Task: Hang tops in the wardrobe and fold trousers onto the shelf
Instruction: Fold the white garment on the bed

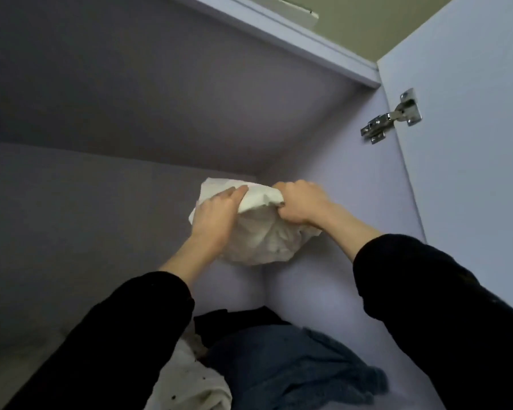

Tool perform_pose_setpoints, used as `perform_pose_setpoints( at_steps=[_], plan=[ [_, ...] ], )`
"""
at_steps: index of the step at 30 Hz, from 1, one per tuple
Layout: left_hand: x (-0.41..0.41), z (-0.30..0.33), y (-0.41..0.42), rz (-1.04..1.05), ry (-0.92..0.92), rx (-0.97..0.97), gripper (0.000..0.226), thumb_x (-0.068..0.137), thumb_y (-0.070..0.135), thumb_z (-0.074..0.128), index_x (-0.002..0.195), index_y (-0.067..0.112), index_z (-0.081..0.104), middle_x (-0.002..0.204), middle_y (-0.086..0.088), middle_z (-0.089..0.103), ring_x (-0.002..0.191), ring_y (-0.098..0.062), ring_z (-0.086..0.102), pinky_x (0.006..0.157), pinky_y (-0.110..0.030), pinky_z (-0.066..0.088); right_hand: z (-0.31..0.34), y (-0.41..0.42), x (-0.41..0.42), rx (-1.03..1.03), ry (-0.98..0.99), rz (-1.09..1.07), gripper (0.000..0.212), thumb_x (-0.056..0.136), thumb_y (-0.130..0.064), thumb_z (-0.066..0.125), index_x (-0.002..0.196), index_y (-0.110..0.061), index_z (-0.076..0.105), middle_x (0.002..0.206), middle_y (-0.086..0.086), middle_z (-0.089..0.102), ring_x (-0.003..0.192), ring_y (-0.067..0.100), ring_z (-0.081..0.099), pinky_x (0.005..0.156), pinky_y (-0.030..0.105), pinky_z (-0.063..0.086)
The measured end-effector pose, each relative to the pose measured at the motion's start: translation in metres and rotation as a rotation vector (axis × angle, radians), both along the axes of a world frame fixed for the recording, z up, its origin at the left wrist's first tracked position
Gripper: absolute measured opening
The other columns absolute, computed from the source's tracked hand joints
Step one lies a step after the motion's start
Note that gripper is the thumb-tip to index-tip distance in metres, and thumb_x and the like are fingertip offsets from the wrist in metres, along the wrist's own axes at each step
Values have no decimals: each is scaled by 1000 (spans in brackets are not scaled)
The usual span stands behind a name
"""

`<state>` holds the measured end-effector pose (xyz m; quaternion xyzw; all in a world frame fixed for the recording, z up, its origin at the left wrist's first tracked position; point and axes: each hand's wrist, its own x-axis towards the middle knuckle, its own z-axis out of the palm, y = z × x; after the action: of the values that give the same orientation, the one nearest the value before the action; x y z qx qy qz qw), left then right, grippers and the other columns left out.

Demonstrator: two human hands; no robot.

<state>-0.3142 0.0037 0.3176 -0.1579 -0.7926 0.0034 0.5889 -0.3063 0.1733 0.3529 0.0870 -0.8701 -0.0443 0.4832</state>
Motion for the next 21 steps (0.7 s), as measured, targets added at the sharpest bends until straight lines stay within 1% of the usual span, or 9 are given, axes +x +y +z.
perform_pose_setpoints(
  at_steps=[2,3,5,6,8,10,13,17,21],
  plan=[
    [-46,-24,-3,-4,150,-44,65,69,-8,68,130,9,53,120,-19,60,100,-34,64,76,-39,53,-26,-1,-43,39,74,41,50,84,-19,52,134,-19,43,128,10,56,116,32,53,85,38,45],
    [-67,-40,-4,-6,132,-72,70,66,-9,69,132,7,51,123,-22,58,104,-35,62,80,-39,53,-45,0,-69,59,50,61,54,85,-20,53,137,-17,39,130,10,53,118,31,52,87,39,45],
    [-95,-74,-2,104,-259,-120,72,84,1,56,147,12,24,146,-19,34,130,-31,42,103,-38,38,-90,4,-115,92,-140,75,61,88,-24,54,143,-18,29,140,10,44,127,28,43,97,40,40],
    [-109,-92,-1,178,-529,-157,72,91,10,50,150,16,10,153,-15,22,137,-29,30,110,-37,28,-112,8,-136,109,-298,68,66,90,-28,54,147,-18,22,147,9,35,134,27,34,105,42,35],
    [-129,-128,3,257,-1000,-167,72,97,27,44,151,23,-3,157,-11,11,142,-27,19,115,-35,18,-154,14,-167,144,-641,58,79,91,-40,55,152,-22,7,158,7,11,144,25,15,115,43,20],
    [-143,-146,4,302,-1172,-116,68,99,32,39,150,27,-5,158,-9,8,143,-27,17,117,-35,14,-177,18,-184,128,-772,108,82,91,-45,55,152,-23,4,160,6,3,145,25,11,117,40,16],
    [-139,-141,4,328,-1140,-91,65,98,29,41,151,25,2,158,-8,13,143,-25,20,116,-31,16,-177,19,-188,89,-754,173,76,92,-41,52,152,-25,8,159,4,9,144,24,14,117,40,16],
    [-103,-140,17,340,-1092,-26,63,98,26,43,151,21,9,157,-9,16,142,-24,22,114,-28,19,-166,12,-162,97,-850,229,70,95,-31,45,152,-23,6,159,3,11,145,25,12,117,46,13],
    [-39,-143,14,349,-868,26,56,98,24,42,149,16,19,155,-10,20,141,-25,20,114,-36,21,-171,-23,-110,107,-833,401,65,97,-23,41,152,-22,8,159,1,14,144,24,18,117,48,13]
  ],
)
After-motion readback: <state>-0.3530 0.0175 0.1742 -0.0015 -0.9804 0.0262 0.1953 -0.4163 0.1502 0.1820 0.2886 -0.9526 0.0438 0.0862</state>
